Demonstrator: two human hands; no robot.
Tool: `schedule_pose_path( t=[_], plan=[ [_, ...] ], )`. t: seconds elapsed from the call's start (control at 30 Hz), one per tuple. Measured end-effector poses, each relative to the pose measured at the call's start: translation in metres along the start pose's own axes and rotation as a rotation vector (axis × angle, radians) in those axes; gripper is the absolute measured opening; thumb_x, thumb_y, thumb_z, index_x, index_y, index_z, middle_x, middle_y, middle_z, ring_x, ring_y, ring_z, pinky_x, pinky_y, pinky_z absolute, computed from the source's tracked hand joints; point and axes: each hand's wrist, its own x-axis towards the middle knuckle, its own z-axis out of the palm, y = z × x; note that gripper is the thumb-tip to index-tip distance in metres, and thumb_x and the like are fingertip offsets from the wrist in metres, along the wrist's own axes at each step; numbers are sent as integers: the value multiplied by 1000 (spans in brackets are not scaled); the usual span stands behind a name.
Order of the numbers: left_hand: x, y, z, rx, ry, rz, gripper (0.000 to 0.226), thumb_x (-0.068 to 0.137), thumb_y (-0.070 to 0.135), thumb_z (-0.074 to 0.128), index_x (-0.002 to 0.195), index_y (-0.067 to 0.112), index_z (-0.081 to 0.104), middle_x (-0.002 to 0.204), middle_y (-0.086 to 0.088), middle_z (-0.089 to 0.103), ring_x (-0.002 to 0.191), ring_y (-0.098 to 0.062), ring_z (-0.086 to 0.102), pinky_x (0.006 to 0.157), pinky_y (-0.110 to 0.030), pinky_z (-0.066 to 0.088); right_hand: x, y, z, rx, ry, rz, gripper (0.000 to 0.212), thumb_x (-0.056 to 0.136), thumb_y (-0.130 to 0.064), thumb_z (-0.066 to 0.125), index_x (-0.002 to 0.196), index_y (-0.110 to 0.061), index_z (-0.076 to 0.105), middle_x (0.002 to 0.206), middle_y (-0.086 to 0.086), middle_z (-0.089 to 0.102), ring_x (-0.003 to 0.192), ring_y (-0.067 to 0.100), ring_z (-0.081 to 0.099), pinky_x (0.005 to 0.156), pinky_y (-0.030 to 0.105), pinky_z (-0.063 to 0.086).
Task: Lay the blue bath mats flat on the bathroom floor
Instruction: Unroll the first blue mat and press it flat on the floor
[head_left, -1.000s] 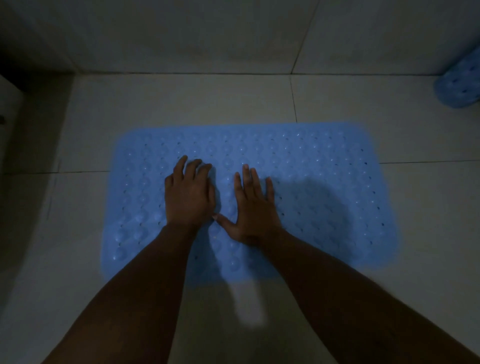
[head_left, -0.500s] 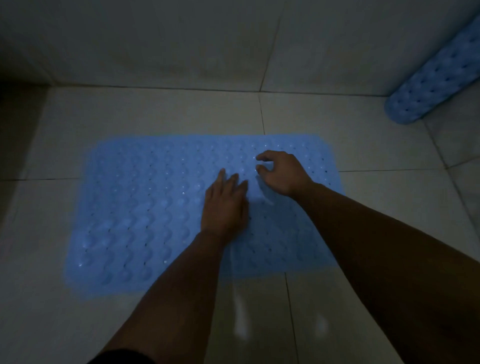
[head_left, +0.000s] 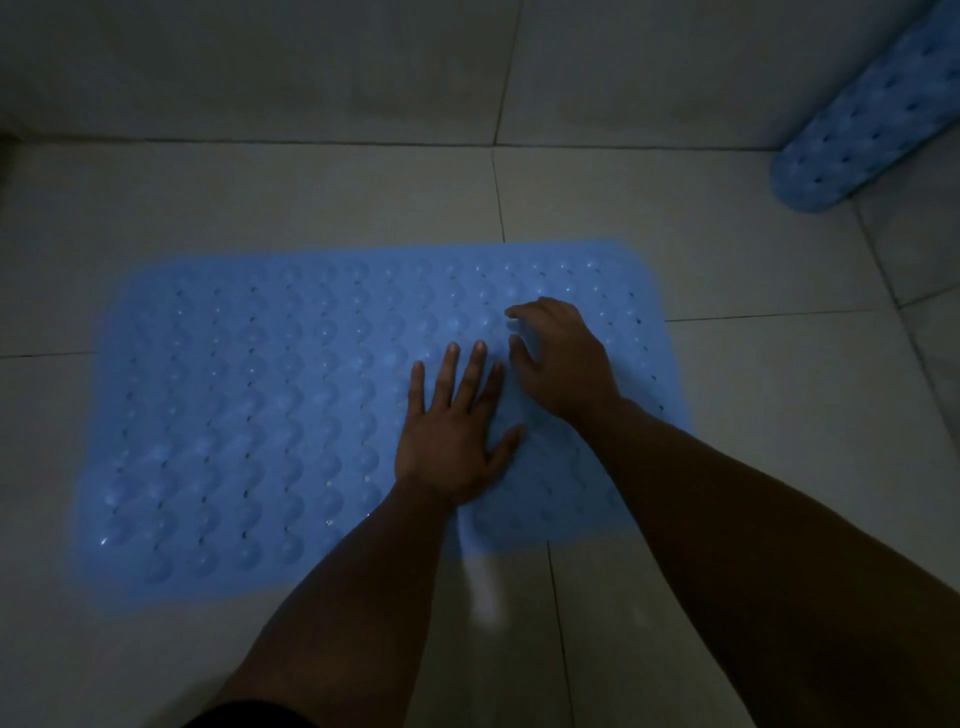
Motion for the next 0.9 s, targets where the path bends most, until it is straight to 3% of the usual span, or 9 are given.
schedule_pose_path(
  t=[0.07,0.17,0.23,0.3,0.33,0.43,0.57,0.7,0.9],
  plan=[
    [0,3,-4,-29,-27,-18,79,100,70,22,163,24,14,172,-1,-2,158,-28,-7,123,-62,3,1,2,-12,-23,-10,-2,33,92,-27,58,122,-15,66,119,6,66,118,28,57,93,36,50],
    [14,9,-27,-26,-223,-89,76,99,65,24,162,24,18,172,-3,3,158,-30,-3,124,-61,4,16,-4,-41,-33,-292,152,38,94,-32,58,130,-20,61,122,7,67,115,30,60,95,39,51],
    [36,17,-62,-24,-331,-128,65,99,55,36,153,20,39,165,-9,28,153,-33,22,118,-56,27,28,-6,-57,-59,-460,261,48,95,-34,56,142,-24,51,127,9,66,116,32,61,97,41,51],
    [56,19,-95,13,-320,-148,46,98,44,44,132,16,59,140,-11,56,133,-33,49,101,-46,44,30,-7,-60,-90,-474,289,52,97,-33,53,147,-23,44,131,11,65,118,33,60,98,42,51],
    [62,18,-104,46,-268,-135,41,98,40,46,127,15,61,133,-11,60,128,-33,51,98,-45,45,26,-8,-58,-110,-449,288,50,97,-33,51,146,-22,45,133,11,64,120,32,60,99,41,50],
    [58,9,-105,91,-155,-120,41,97,35,47,132,16,57,140,-9,56,138,-33,41,102,-48,41,-2,-9,-29,-188,-367,240,51,101,-36,44,149,-19,43,146,11,51,136,30,46,109,41,42],
    [40,-4,-78,49,-43,-105,47,94,34,48,136,17,57,150,-8,50,149,-33,30,108,-51,37,-54,-6,20,-284,-393,131,68,104,-46,32,158,-8,19,167,16,12,155,33,7,123,54,15],
    [35,-18,-53,27,97,-97,52,89,36,40,131,15,62,145,-10,56,146,-37,36,103,-51,41,-72,-4,38,-344,-272,100,80,101,-61,22,159,-8,13,168,14,2,156,27,-3,125,53,5],
    [36,-26,-39,17,203,-116,51,94,37,41,137,16,59,150,-9,52,149,-36,32,103,-50,39,-75,-4,40,-354,-237,92,85,99,-64,25,160,-6,8,168,13,-3,156,26,-7,124,55,5]
  ],
)
